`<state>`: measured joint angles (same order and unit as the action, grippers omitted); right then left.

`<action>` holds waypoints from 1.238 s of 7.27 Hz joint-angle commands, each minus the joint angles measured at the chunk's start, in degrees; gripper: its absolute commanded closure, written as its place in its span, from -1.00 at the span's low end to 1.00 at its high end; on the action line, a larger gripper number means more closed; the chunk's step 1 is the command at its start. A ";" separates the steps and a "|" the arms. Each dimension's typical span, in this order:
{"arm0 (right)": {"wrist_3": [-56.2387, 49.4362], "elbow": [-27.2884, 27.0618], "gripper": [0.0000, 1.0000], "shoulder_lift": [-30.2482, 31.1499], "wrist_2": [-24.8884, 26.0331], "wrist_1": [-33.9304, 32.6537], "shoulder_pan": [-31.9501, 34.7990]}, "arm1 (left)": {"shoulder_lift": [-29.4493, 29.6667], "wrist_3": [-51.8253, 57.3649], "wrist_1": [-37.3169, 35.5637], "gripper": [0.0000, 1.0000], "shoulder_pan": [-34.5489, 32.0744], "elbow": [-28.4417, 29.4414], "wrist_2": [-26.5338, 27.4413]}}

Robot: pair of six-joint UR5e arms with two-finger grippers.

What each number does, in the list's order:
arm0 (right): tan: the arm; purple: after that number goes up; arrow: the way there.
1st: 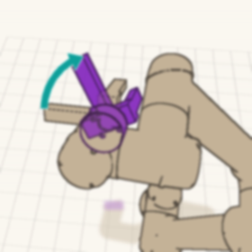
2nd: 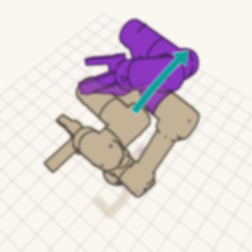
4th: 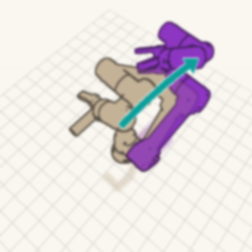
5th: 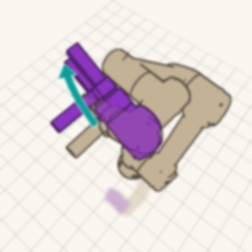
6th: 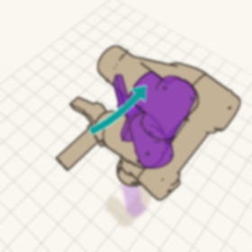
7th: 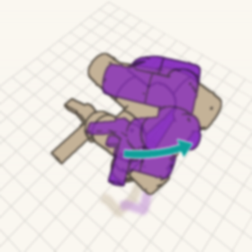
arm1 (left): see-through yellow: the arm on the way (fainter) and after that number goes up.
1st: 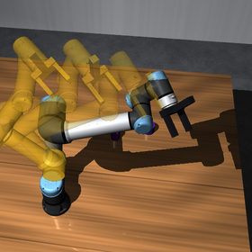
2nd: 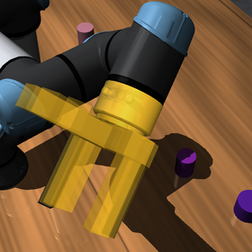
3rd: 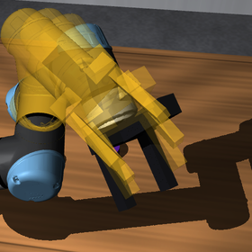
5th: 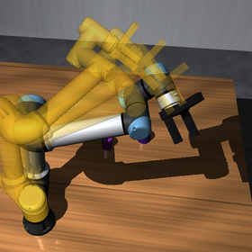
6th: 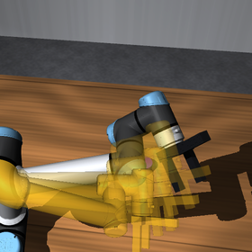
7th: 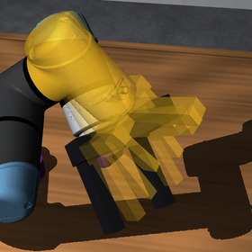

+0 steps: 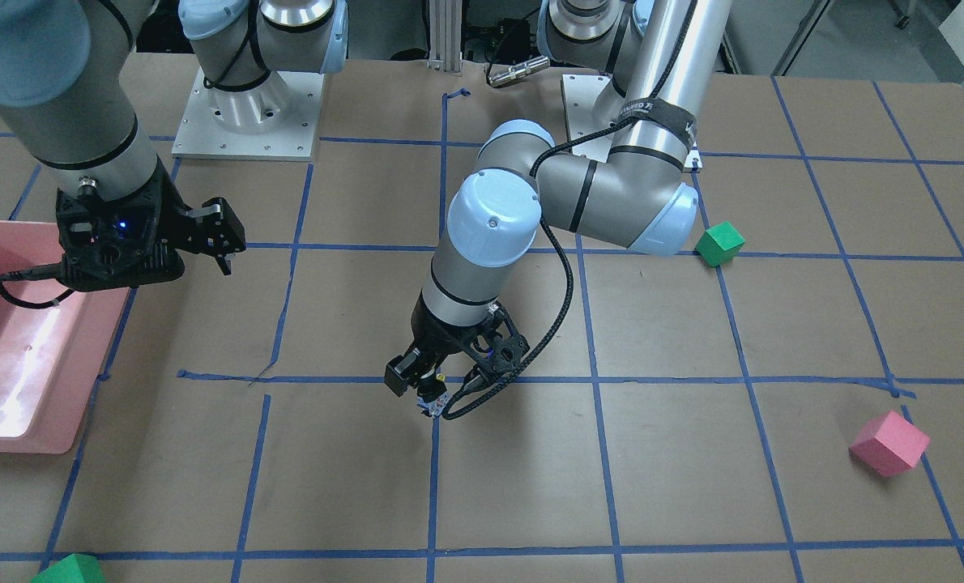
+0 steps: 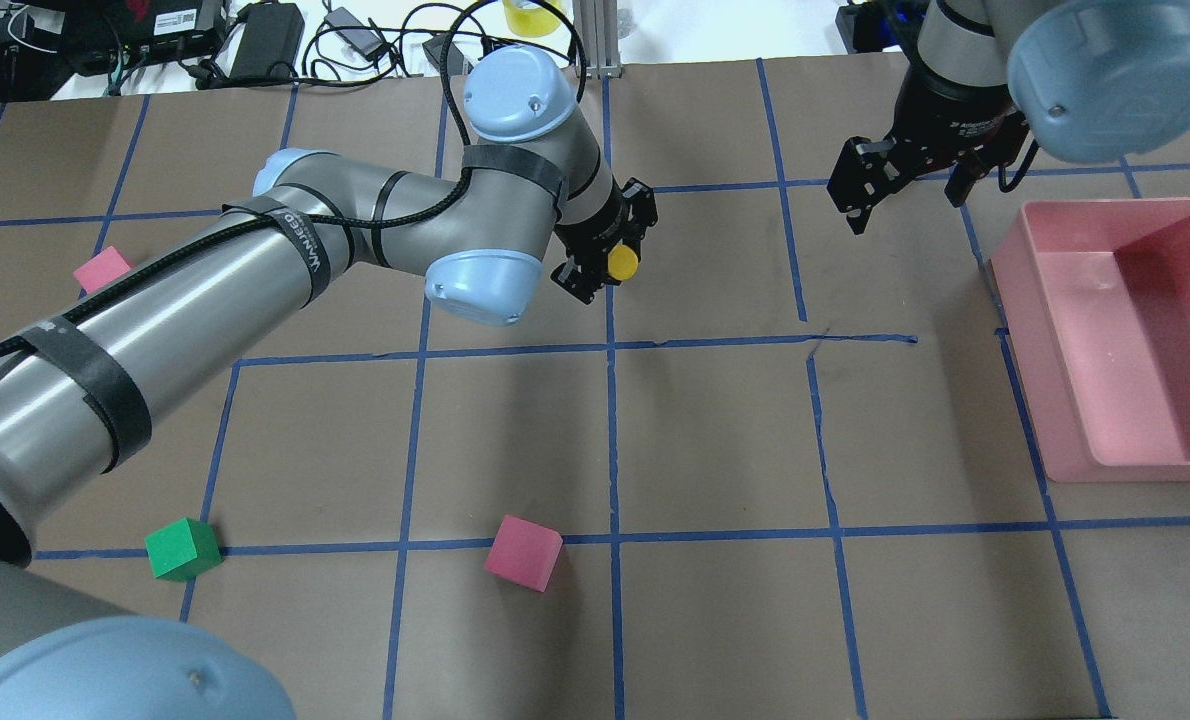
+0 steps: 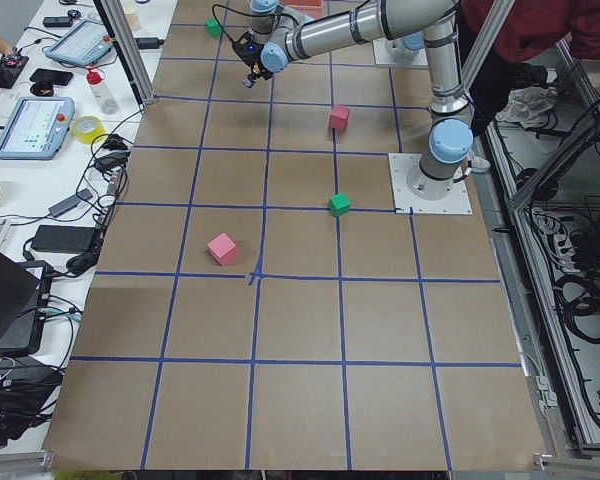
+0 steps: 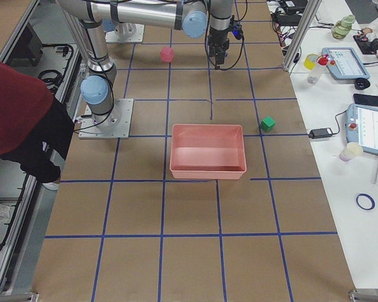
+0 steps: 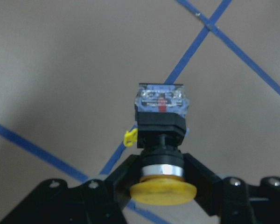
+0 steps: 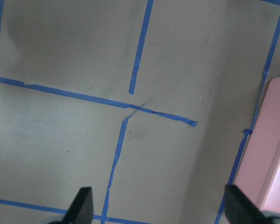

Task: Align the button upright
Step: 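Set the button switch upright, yellow cap up, and open the left gripper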

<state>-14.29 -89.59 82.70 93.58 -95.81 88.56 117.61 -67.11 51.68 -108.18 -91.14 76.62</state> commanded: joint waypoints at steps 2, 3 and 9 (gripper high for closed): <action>0.23 -0.41 -1.00 0.00 0.02 -0.51 0.12 | 1.82 0.57 8.58 1.00 3.59 0.35 -10.87; 0.23 -0.41 -1.00 0.00 0.02 -0.69 0.12 | 2.61 0.66 8.96 1.00 3.94 0.44 -13.14; 0.05 -0.50 -1.00 0.00 0.02 -0.69 0.12 | 4.20 7.78 11.95 -0.68 6.76 -1.76 -18.88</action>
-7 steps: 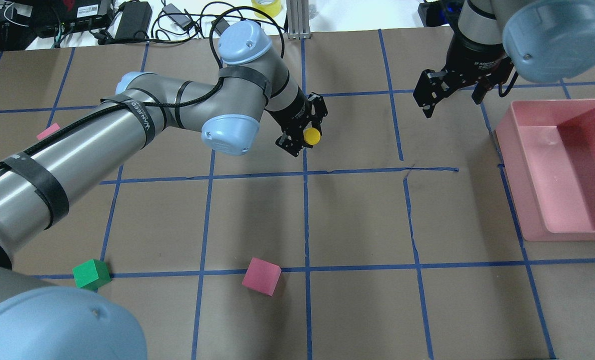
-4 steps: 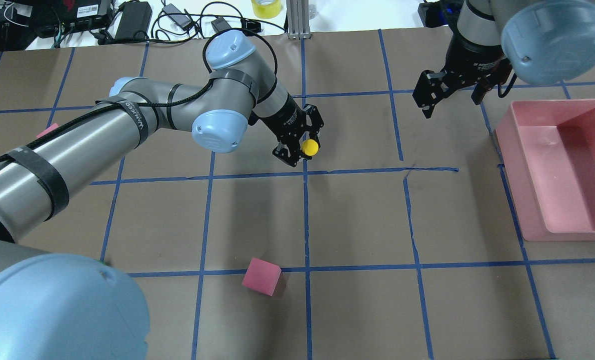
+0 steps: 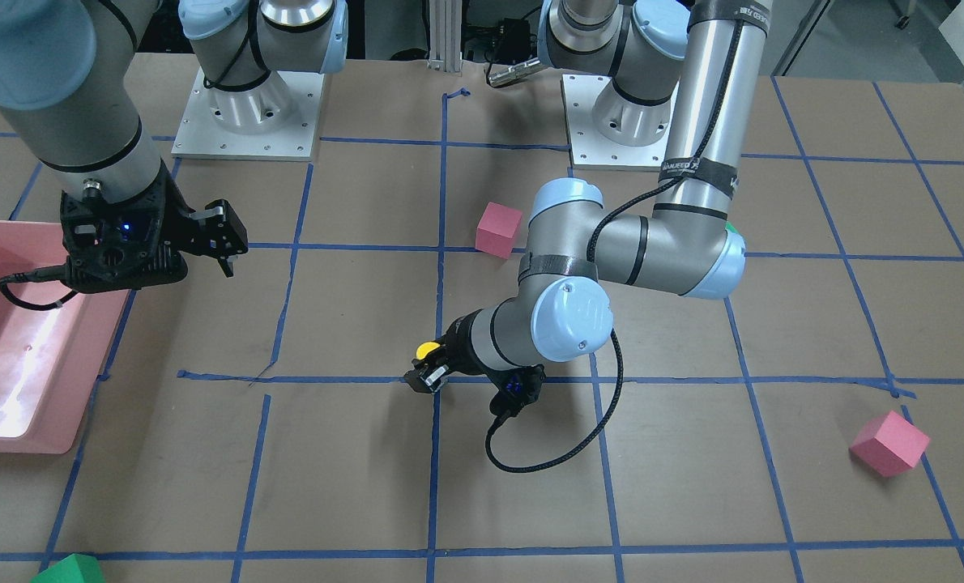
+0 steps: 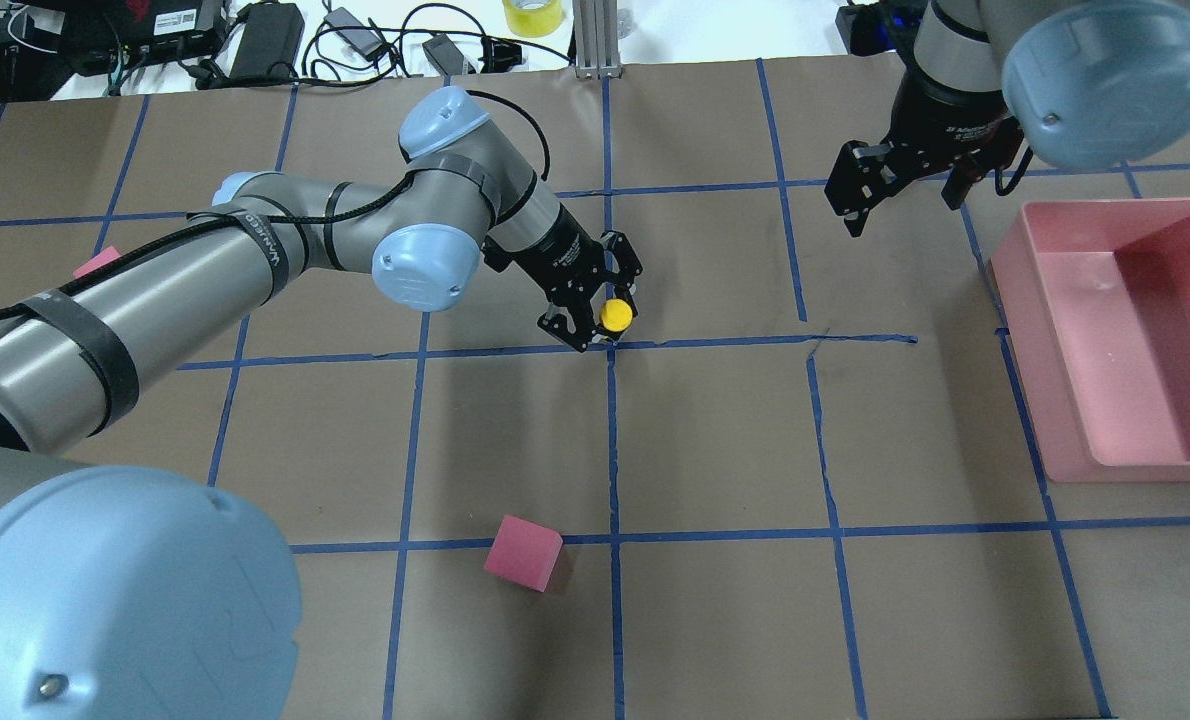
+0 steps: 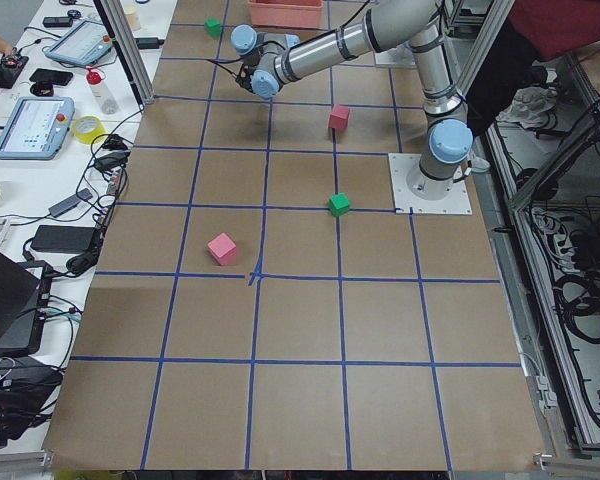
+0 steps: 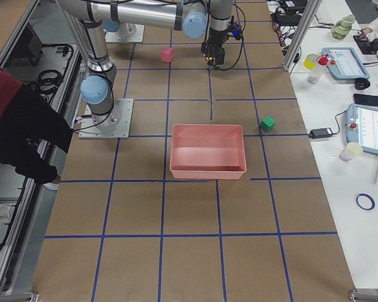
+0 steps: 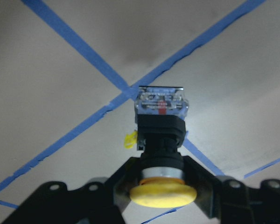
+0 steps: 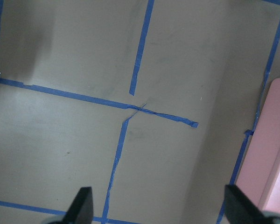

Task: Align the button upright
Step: 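Set the button switch upright, yellow cap up, and open the left gripper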

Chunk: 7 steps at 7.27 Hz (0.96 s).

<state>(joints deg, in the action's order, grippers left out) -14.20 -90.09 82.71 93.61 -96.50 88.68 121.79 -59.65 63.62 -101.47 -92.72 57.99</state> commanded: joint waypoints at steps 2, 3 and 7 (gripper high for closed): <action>-0.13 0.00 -1.00 0.00 0.00 0.00 0.00 | -1.11 0.24 -0.07 -1.00 0.13 0.60 1.07; -0.13 0.00 -1.00 0.00 0.00 0.00 0.00 | -2.86 0.32 -0.16 -1.00 0.22 1.74 5.60; -0.13 -0.09 -1.00 0.00 0.00 0.09 0.00 | -11.20 8.80 14.24 -0.98 0.05 13.26 19.85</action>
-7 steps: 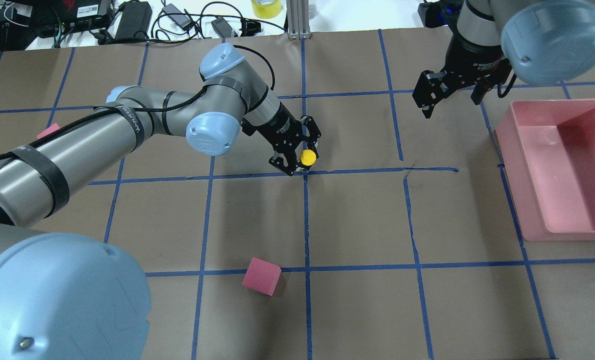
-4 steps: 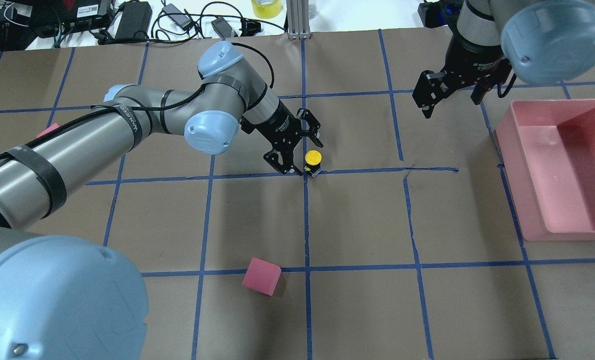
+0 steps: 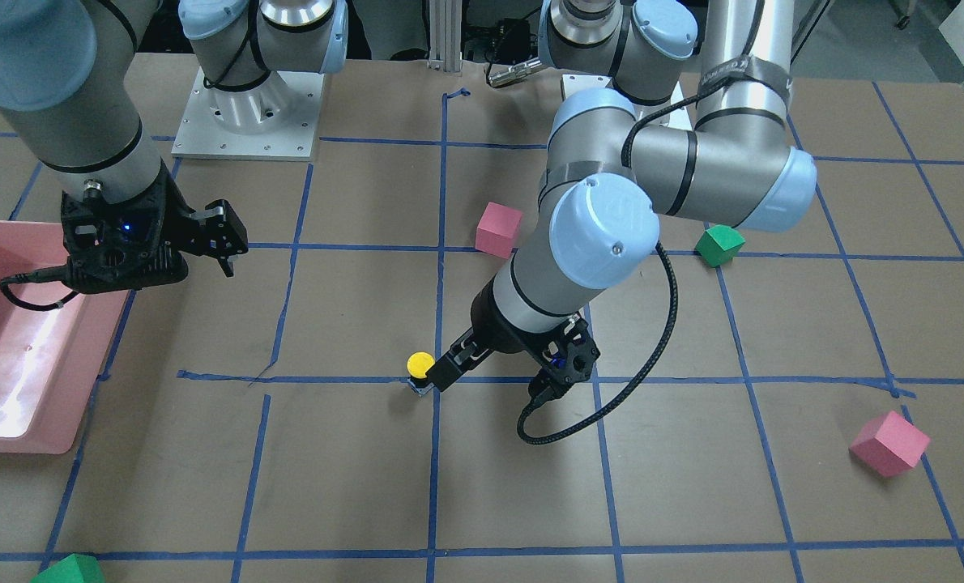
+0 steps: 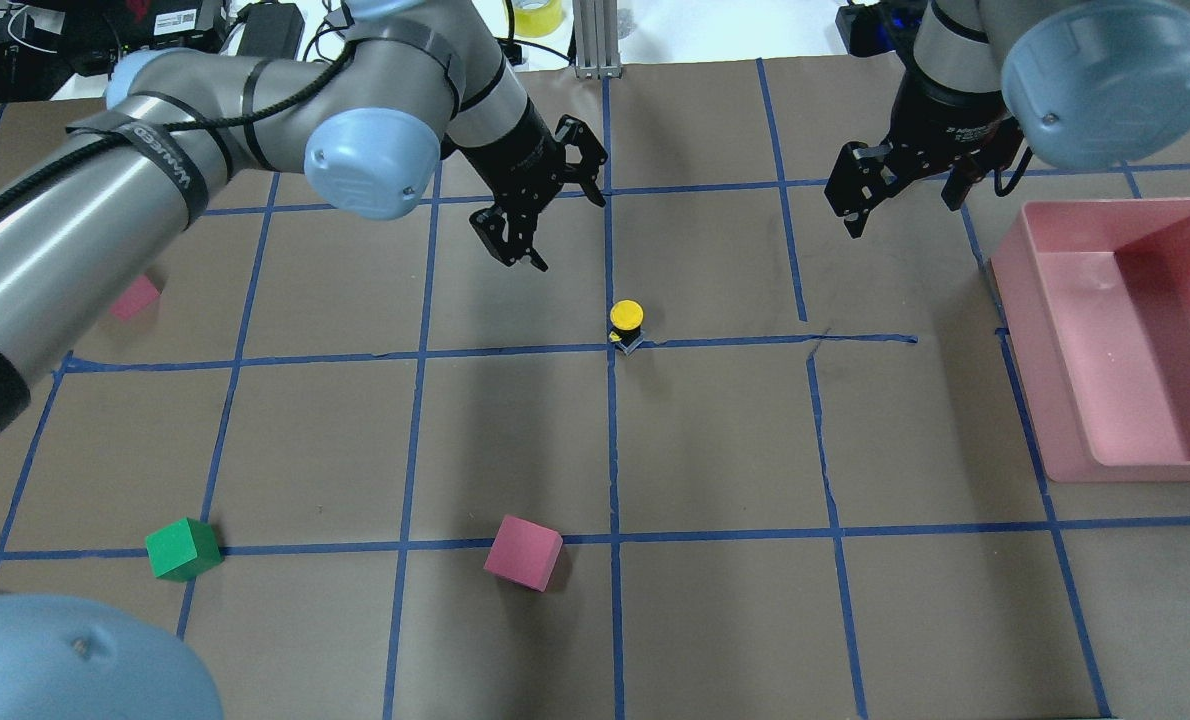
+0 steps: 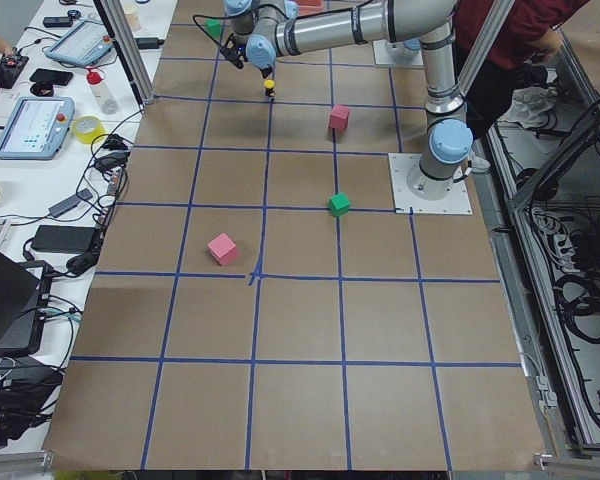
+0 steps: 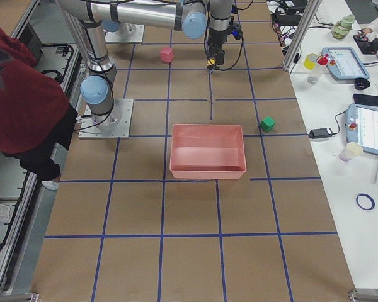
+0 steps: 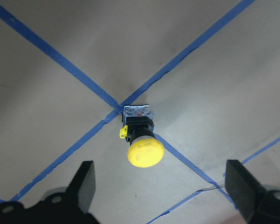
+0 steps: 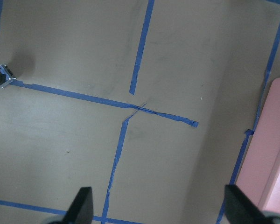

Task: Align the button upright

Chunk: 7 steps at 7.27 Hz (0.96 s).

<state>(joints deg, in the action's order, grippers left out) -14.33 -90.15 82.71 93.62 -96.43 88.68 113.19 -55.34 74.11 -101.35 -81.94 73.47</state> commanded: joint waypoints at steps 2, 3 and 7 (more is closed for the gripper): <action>0.17 -0.12 -1.00 -0.01 -0.02 0.01 0.00 | -9.35 22.47 4.02 -0.99 -0.34 1.53 13.95; 0.18 -0.03 -1.00 -0.01 -0.02 0.01 0.00 | -12.61 35.61 5.41 -1.00 -0.16 1.00 15.90; 0.00 -0.12 -1.00 -0.01 -0.02 0.01 0.00 | -23.95 57.71 12.53 -1.00 5.89 -5.40 18.29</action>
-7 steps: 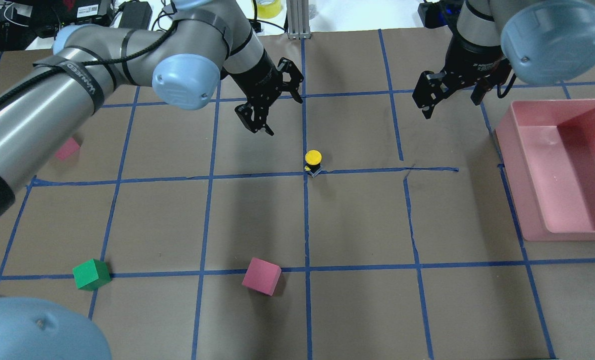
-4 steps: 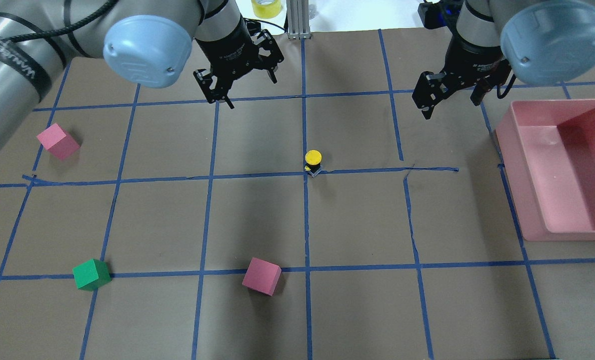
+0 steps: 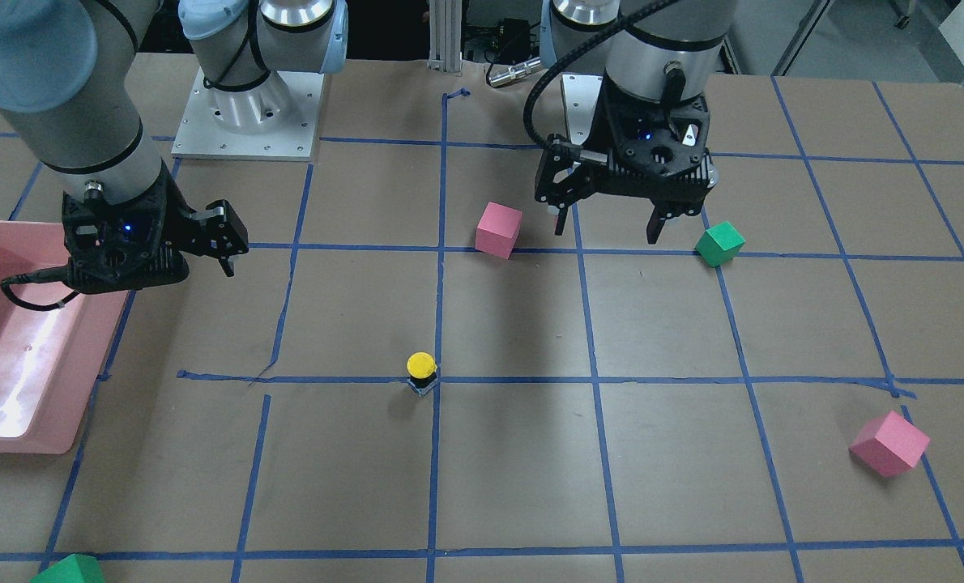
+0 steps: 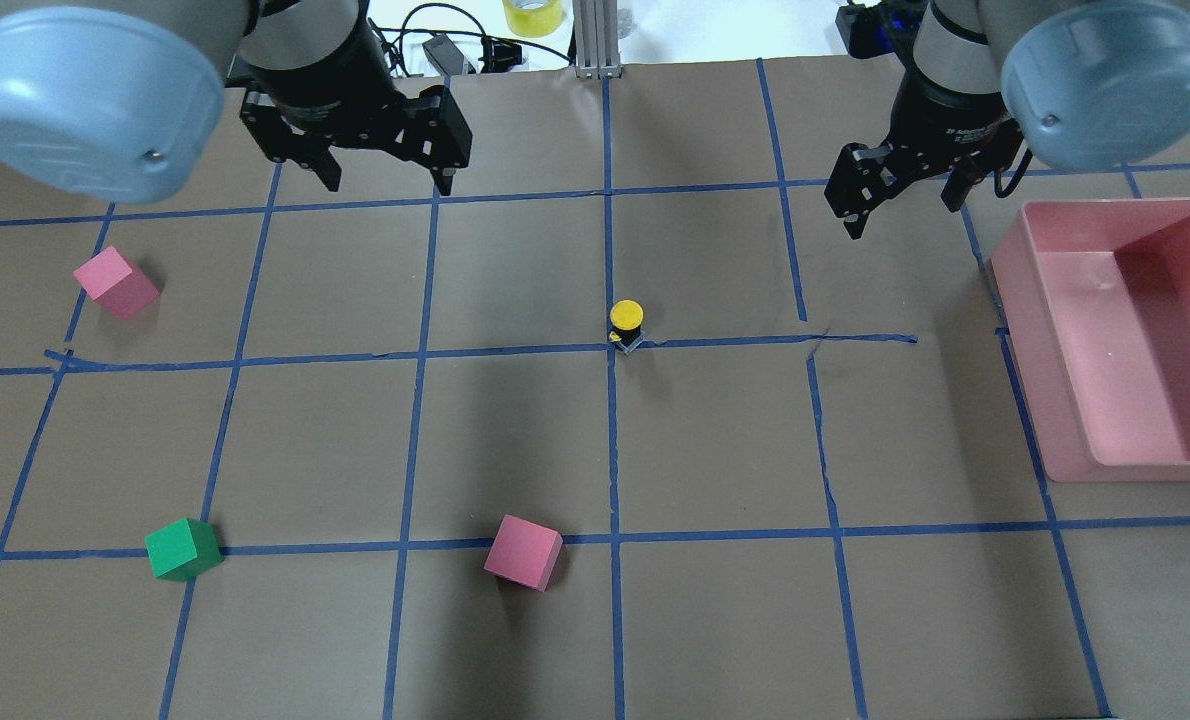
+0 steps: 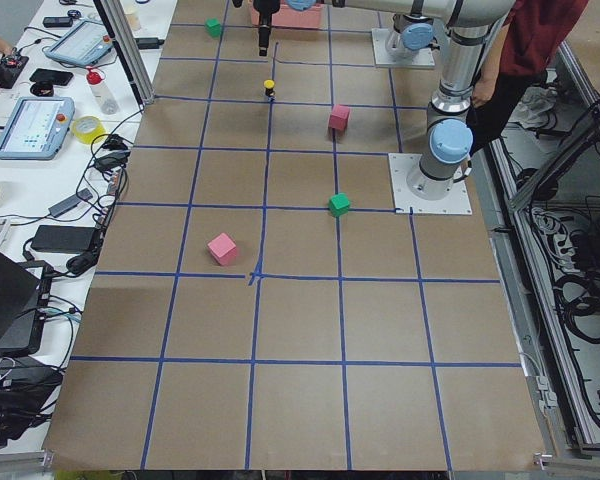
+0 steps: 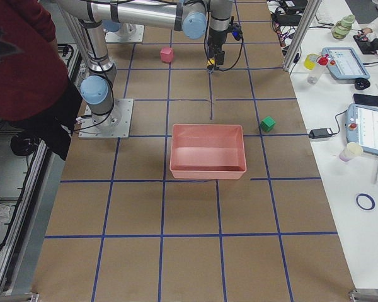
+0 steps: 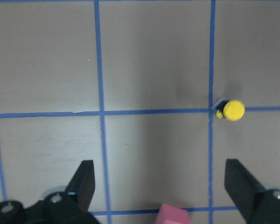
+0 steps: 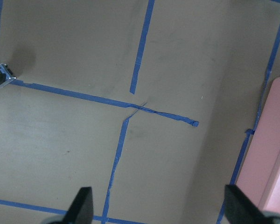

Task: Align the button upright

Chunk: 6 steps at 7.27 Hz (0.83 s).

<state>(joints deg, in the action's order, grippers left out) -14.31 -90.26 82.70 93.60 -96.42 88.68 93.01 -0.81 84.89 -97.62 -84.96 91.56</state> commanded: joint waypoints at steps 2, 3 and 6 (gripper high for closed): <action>-0.10 0.00 -1.00 0.00 -0.09 0.00 0.09 | -6.87 5.97 1.60 -1.00 5.50 -5.46 -0.25; -0.10 0.00 -1.00 0.00 0.00 0.00 0.00 | -7.92 5.74 0.72 -1.00 5.60 -6.18 0.80; -0.19 0.00 -1.00 0.00 -0.09 0.00 0.09 | -8.02 6.79 -2.09 -1.00 8.05 -6.88 0.11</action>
<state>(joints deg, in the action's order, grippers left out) -14.47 -90.26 82.70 93.52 -96.42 88.70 85.08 5.67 83.87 -90.75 -91.58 91.99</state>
